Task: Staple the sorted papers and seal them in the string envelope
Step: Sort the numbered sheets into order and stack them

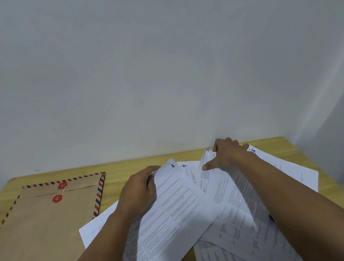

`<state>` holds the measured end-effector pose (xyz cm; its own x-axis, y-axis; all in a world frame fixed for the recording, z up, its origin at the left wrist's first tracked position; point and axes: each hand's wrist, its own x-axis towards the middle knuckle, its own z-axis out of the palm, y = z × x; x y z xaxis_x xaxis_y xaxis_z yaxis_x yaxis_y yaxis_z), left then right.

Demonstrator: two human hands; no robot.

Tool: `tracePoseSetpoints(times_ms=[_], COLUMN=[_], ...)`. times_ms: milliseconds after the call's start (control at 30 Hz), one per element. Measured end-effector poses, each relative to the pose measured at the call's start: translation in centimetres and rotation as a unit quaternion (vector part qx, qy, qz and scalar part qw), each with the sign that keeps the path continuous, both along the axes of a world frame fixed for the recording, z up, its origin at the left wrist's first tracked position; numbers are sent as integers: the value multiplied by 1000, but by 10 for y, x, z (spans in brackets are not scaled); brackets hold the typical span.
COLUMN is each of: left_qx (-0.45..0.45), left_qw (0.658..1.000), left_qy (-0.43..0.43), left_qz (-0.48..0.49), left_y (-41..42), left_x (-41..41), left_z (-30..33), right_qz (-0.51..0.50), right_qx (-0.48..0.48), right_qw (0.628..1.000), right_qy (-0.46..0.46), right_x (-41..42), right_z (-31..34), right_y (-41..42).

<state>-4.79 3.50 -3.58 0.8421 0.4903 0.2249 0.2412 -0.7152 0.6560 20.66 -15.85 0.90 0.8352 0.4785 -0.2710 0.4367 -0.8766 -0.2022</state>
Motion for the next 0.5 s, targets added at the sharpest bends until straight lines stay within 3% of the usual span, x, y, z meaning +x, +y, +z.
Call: tracePoseSetpoints(times_ms=[200,500], left_qx=[-15,-7], left_qw=[1000,1000], left_qy=[10,12], left_qz=[-1,-5], left_y=[-1,0], left_x=[-2,-2], left_z=[2,3], right_qz=[23,12], right_qx=[56,58], right_qw=[998,998], right_qy=[-28,34], right_x=[5,14], right_z=[-3,-2], right_y=[2,5])
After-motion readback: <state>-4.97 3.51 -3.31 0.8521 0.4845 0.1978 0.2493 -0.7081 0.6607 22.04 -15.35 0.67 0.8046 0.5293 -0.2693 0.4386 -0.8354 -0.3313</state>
